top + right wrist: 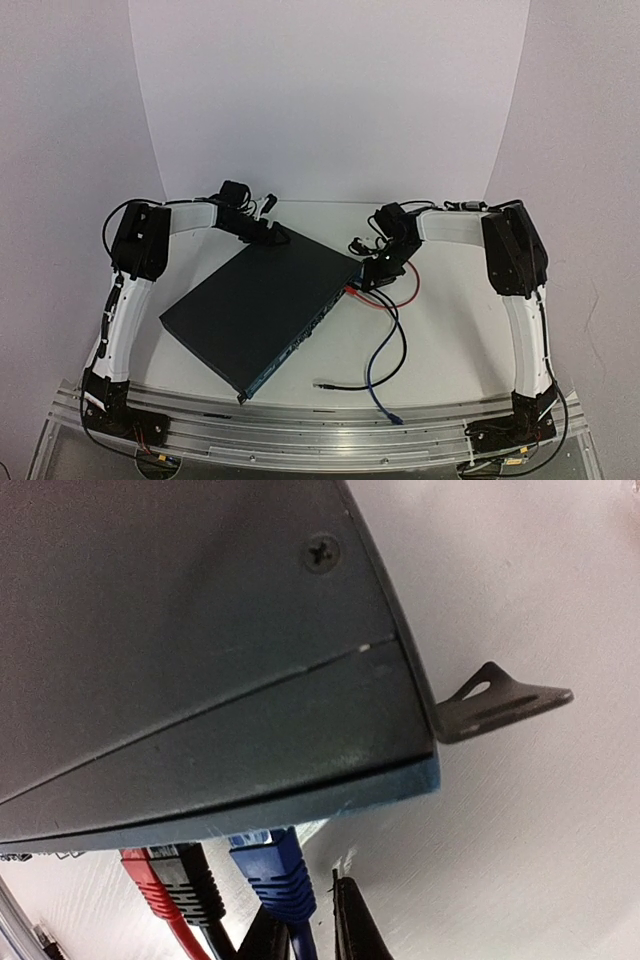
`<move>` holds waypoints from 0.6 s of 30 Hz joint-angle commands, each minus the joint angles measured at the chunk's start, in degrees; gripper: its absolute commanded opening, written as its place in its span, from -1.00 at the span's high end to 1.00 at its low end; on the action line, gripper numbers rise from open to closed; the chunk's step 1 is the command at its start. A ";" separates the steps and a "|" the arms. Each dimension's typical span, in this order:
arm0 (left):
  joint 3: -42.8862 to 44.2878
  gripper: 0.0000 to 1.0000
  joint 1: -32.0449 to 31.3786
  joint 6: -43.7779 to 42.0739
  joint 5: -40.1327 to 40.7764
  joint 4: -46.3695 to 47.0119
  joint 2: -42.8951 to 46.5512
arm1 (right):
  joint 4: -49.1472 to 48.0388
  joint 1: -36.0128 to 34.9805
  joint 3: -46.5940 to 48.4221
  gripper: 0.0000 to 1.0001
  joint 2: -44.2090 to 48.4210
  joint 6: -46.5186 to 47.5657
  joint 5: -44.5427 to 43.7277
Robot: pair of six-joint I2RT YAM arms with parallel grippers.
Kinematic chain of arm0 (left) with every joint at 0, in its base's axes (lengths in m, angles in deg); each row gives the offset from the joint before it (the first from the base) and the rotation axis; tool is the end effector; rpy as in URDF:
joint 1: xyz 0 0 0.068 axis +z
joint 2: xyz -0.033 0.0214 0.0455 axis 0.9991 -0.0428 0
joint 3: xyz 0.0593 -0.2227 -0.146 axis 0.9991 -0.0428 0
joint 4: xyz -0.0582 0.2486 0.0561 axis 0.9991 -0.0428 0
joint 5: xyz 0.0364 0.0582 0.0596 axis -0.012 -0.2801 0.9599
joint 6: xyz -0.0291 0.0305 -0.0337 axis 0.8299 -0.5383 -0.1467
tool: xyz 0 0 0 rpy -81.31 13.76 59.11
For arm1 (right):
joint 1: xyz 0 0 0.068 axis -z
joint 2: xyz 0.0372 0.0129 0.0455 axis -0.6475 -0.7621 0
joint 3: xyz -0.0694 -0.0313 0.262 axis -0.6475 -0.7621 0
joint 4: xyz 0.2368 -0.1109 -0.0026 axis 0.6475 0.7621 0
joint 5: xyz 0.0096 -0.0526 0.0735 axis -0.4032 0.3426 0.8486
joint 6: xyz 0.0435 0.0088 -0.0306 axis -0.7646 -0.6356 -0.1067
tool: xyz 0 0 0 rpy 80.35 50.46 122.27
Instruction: Insert the plug into the switch port
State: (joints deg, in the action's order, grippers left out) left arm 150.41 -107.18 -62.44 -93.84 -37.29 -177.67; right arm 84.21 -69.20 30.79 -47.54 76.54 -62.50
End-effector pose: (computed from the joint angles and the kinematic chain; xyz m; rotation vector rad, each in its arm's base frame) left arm 0.5079 -0.2031 0.1286 0.6972 2.2924 -0.9002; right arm 0.4076 0.2358 0.1382 -0.9065 2.6482 0.4849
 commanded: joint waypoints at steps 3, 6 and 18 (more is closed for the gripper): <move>-2.63 -0.99 -5.77 3.43 4.18 0.21 3.78 | -18.84 -1.57 -1.16 0.67 4.71 0.68 0.25; -3.70 -0.99 -5.73 4.70 6.44 1.57 5.33 | -18.70 -1.59 -3.03 0.54 6.48 1.68 -0.25; -4.33 -0.99 -5.68 10.09 18.40 3.01 9.73 | -14.93 -1.59 -9.66 0.10 13.24 5.71 -3.90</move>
State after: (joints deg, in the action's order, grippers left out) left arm 146.43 -111.56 -54.89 -77.48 -33.72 -173.73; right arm 69.75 -70.63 22.55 -38.60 80.63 -64.53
